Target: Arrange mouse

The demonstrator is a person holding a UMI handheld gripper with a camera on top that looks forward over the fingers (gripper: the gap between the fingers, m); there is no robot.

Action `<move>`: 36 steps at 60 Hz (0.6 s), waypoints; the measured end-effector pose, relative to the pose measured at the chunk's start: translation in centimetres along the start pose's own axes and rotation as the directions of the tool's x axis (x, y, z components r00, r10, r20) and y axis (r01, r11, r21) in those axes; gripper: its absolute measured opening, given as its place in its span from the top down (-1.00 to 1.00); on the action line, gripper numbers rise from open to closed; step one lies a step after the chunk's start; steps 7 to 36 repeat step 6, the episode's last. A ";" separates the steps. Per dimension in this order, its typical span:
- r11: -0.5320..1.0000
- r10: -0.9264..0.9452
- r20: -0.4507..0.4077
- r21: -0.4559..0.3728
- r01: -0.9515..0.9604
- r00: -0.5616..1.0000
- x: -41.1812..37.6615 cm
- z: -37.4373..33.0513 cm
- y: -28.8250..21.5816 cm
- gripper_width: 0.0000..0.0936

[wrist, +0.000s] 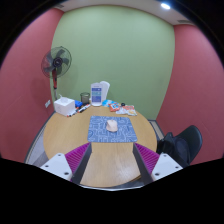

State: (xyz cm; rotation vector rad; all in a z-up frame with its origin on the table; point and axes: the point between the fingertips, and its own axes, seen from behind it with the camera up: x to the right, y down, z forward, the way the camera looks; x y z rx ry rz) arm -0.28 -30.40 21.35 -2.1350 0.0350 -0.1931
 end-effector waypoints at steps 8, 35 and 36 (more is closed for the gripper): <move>1.000 -0.006 -0.002 0.007 0.006 1.000 -0.1 -0.6 -0.3 -0.79; 1.000 -0.006 -0.002 0.007 0.006 1.000 -0.1 -0.6 -0.3 -0.79; 1.000 -0.006 -0.002 0.007 0.006 1.000 -0.1 -0.6 -0.3 -0.79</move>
